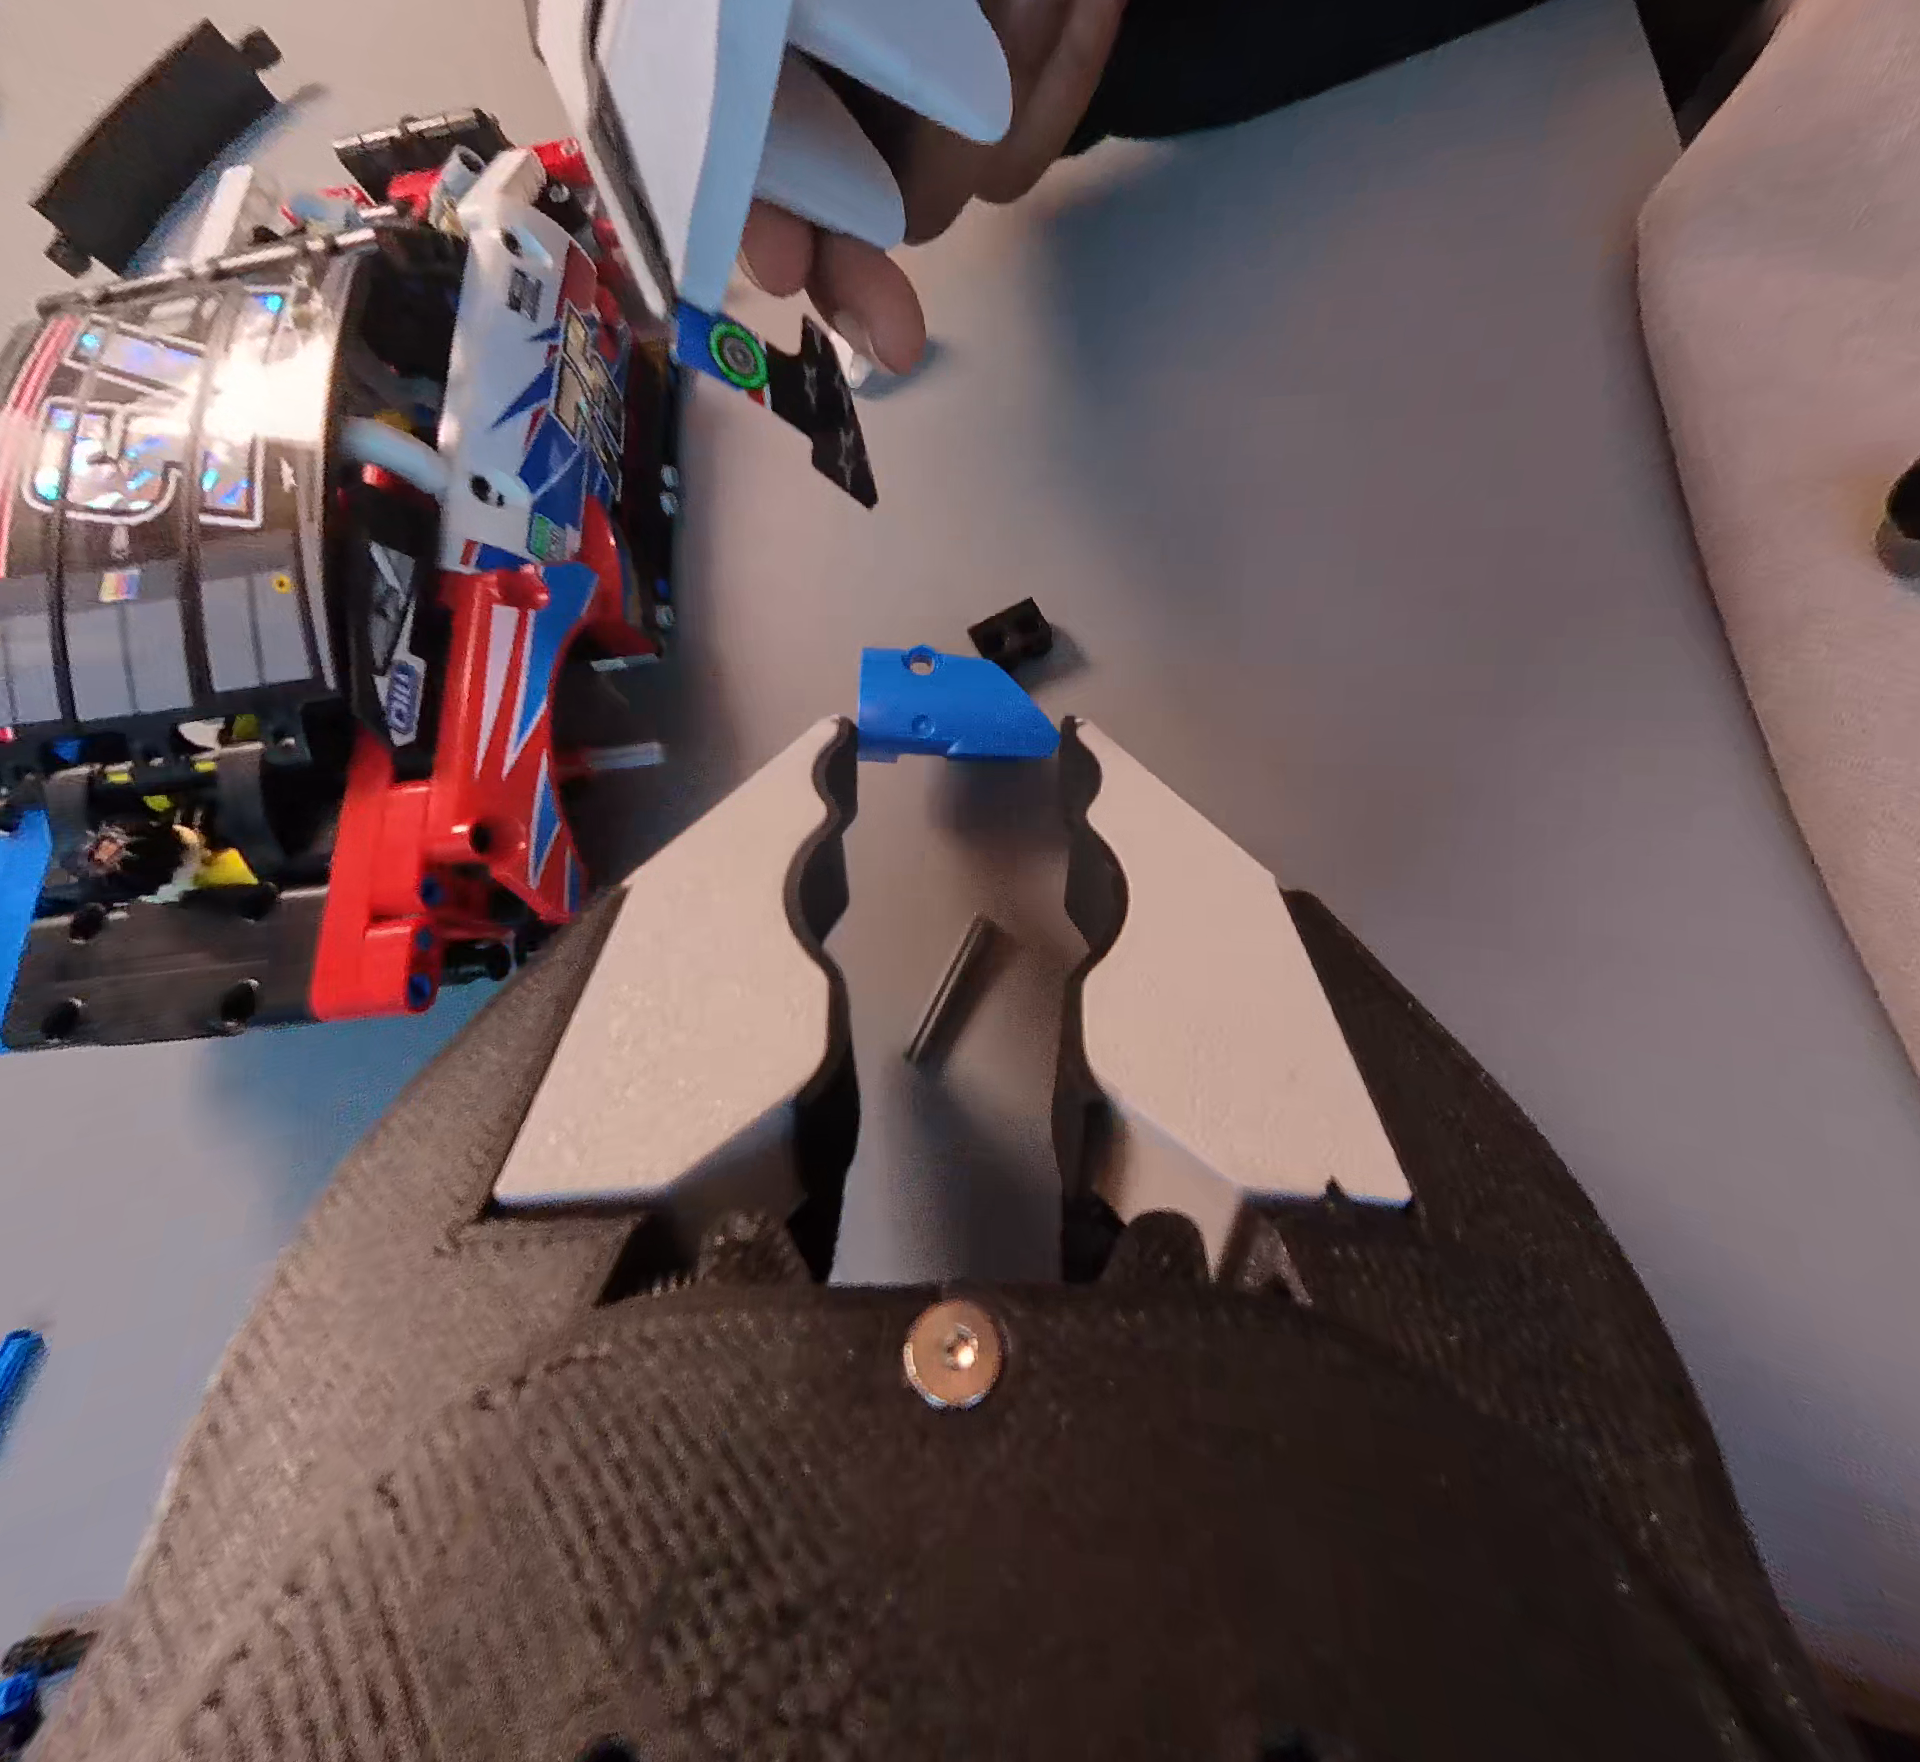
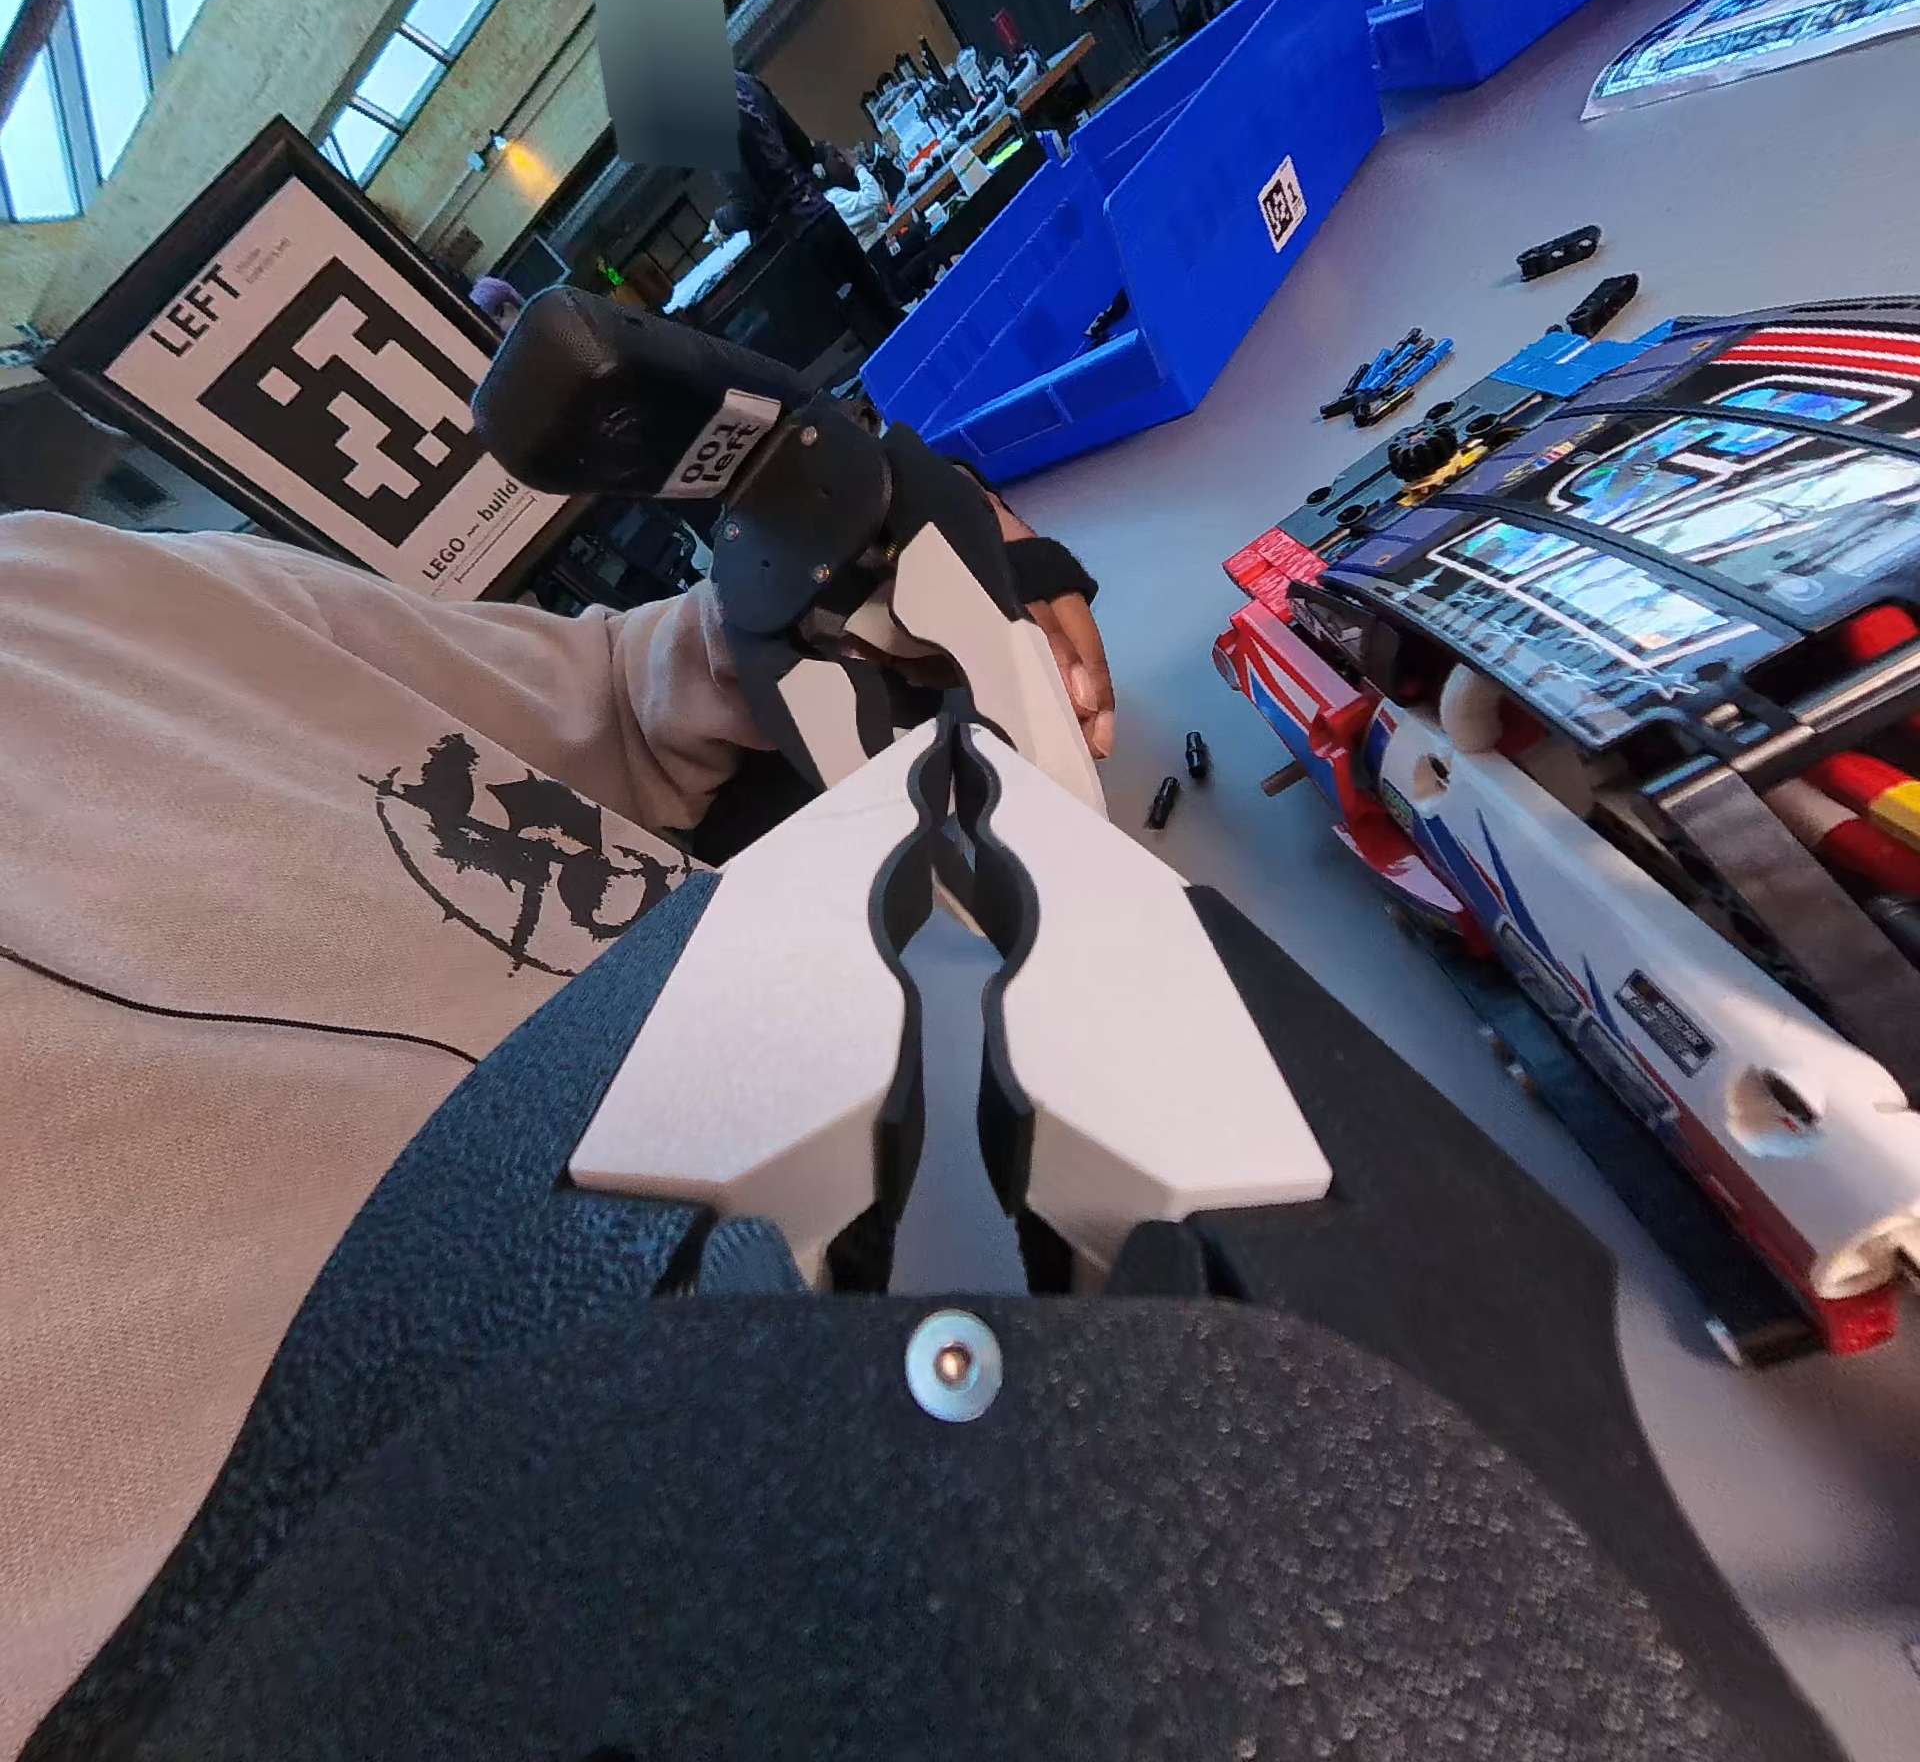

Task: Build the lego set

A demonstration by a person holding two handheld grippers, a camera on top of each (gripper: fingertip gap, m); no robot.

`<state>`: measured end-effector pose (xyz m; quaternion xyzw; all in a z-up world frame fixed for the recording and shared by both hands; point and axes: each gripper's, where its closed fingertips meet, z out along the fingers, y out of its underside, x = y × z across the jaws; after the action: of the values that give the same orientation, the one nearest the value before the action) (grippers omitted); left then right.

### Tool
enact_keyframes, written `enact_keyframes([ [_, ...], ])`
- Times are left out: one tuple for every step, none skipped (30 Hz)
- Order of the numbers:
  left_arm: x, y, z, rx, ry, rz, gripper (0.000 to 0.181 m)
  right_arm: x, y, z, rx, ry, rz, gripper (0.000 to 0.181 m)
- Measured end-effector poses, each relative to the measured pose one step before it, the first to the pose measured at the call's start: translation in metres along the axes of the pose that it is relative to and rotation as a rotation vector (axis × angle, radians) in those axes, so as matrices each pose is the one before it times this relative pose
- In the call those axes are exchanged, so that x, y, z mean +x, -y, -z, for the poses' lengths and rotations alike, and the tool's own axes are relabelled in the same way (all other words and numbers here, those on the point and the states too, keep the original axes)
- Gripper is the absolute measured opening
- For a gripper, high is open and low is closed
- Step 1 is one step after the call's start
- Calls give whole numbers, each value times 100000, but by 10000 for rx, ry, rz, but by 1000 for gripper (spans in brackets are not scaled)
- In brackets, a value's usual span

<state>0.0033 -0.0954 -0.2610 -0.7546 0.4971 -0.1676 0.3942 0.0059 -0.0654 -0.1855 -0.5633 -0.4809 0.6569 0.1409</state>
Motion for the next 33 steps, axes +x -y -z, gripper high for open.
enact_keyframes([
  [163, -310, -92, -160, -64, -26, 37, 12, -46, -26, -29, 6, -19, 0],
  [186, -179, -170, -109, -82, 8, 37, 16, -85, -47, -46, 2, -9, 0],
  [144, -126, -202, -98, -52, 0, 37, 0, -108, -71, -57, 2, -10, 0],
  [94, -135, -204, -109, -4, -45, 37, 21, -143, -70, -74, -12, -29, 0],
  [11, -73, -154, -79, 58, -48, 37, 36, -160, -83, -76, -35, -23, 0],
  [-65, 29, -72, -30, 92, 7, 37, 61, -139, -77, -70, -60, -15, 0],
  [-44, 26, -33, -32, 39, 83, 37, 72, -105, -74, -59, -68, -26, 0],
  [12, 35, 10, -10, -13, 120, 37, 109, -77, -71, -44, -84, -45, 0],
  [75, 32, 55, 20, -62, 108, 37, 124, -83, -85, -47, -84, -59, 0],
  [126, 108, 132, 87, -109, 96, 38, 59, -87, -84, -44, -49, -65, 0],
  [74, 223, 204, 150, -99, 119, 43, 19, -90, -108, -44, -21, -72, 0],
  [4, 250, 271, 158, -86, 131, 46, 0, -104, -134, -48, -6, -65, 0],
  [-25, 189, 305, 128, -92, 122, 47, -16, -83, -126, -42, 1, -54, 0],
  [-59, 161, 304, 129, -72, 108, 48, -34, -48, -120, -22, 3, -49, 0],
  [-41, 196, 328, 199, -91, 100, 48, -35, -26, -125, -12, -3, -55, 0],
  [-22, 294, 362, 280, -128, 129, 48, -49, 8, -123, 7, 5, -54, 0],
  [-110, 354, 380, 335, -105, 153, 48, -97, 49, -113, 35, 22, -60, 0],
  [-223, 365, 402, 355, -72, 168, 47, -104, 55, -107, 52, 28, -78, 0],
  [-202, 353, 393, 348, -97, 177, 44, -103, 59, -115, 52, 25, -89, 0],
  [-115, 326, 363, 349, -151, 173, 41, -97, 39, -114, 49, 19, -70, 0],
  [-69, 283, 323, 323, -159, 153, 39, -94, 35, -95, 55, 4, -65, 0],
  [-124, 173, 268, 246, -109, 120, 36, -99, 6, -78, 51, 10, -73, 0],
  [-268, 55, 222, 158, 8, 82, 36, -104, -22, -61, 48, 17, -78, 0],
  [-455, -22, 175, 85, 155, 42, 37, -86, -44, -39, 51, 6, -84, 0],
  [-508, -101, 143, 23, 215, 9, 38, -86, -38, -8, 63, 7, -79, 0],
  [-422, -123, 87, -21, 200, -16, 39, -83, -46, 29, 71, 9, -98, 0],
  [-312, -111, 46, -28, 170, -55, 42, -83, -27, 61, 79, 5, -106, 0],
  [-207, -140, -4, -58, 140, -106, 44, -74, 0, 92, 94, 11, -100, 0],
  [-101, -240, -62, -131, 106, -140, 45, -63, 32, 112, 108, 4, -101, 0],
  [-11, -329, -124, -195, 67, -139, 46, -49, 30, 108, 109, 1, -81, 0],
  [100, -332, -165, -191, -1, -109, 47, -1, -12, 95, 71, -21, -60, 0],
  [209, -243, -185, -142, -63, -73, 48, 28, -42, 75, 43, -32, -47, 0],
  [188, -163, -173, -95, -63, -53, 48, 6, -57, 50, 34, -8, -43, 0],
])
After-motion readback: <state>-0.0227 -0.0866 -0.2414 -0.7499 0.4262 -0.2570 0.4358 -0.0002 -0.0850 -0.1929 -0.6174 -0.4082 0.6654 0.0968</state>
